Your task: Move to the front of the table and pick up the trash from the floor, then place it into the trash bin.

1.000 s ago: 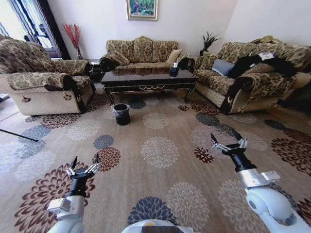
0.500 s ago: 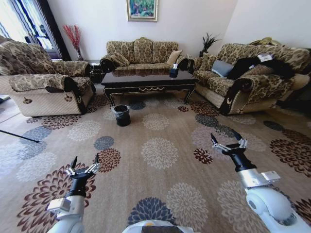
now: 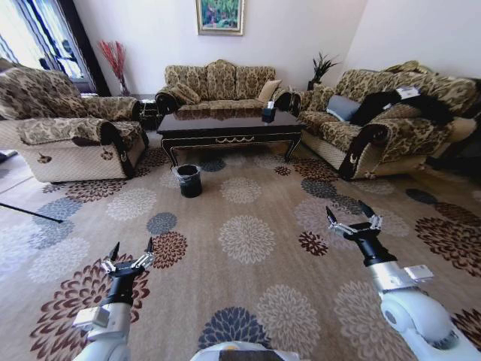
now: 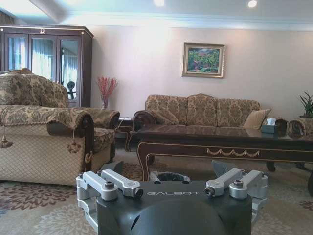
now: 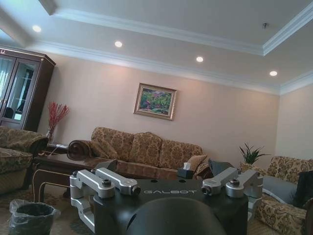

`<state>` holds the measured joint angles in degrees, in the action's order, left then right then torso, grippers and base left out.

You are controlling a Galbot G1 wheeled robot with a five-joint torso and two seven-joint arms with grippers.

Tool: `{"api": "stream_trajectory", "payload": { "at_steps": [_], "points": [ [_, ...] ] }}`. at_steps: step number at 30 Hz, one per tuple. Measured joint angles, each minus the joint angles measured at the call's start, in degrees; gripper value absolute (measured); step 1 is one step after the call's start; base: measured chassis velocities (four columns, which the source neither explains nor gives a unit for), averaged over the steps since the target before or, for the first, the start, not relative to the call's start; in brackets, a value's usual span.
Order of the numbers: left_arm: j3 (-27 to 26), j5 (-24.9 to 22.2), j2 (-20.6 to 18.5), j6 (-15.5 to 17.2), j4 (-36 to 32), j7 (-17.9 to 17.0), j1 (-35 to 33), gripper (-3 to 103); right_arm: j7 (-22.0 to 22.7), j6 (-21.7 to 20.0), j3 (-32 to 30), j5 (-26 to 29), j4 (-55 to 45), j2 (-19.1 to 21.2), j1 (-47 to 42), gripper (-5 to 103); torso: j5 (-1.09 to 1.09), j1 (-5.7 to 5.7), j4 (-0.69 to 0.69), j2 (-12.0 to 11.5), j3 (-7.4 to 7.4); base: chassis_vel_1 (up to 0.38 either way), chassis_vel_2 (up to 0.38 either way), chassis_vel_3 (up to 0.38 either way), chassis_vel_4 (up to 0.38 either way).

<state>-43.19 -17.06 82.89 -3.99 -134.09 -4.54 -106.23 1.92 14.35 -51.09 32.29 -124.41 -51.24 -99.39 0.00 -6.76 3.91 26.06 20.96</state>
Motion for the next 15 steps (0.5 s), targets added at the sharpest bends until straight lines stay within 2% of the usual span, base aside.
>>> {"api": "stream_trajectory", "payload": {
  "at_steps": [7,9,15],
  "points": [
    [0.0,0.0,0.0,0.0,0.0,0.0,0.0,100,0.0,0.0,0.0,0.0,0.0,0.0,0.0,100,0.0,-0.49,0.0,1.4,0.95,0.0,0.0,0.0,0.0],
    [0.0,0.0,0.0,0.0,0.0,0.0,0.0,100,0.0,0.0,0.0,0.0,0.0,0.0,0.0,100,0.0,-1.03,0.0,2.8,1.83,0.0,0.0,0.0,0.0],
    [0.0,0.0,0.0,0.0,0.0,0.0,0.0,100,0.0,0.0,0.0,0.0,0.0,0.0,0.0,100,0.0,-1.64,0.0,4.3,2.66,0.0,0.0,0.0,0.0]
  ]
}}
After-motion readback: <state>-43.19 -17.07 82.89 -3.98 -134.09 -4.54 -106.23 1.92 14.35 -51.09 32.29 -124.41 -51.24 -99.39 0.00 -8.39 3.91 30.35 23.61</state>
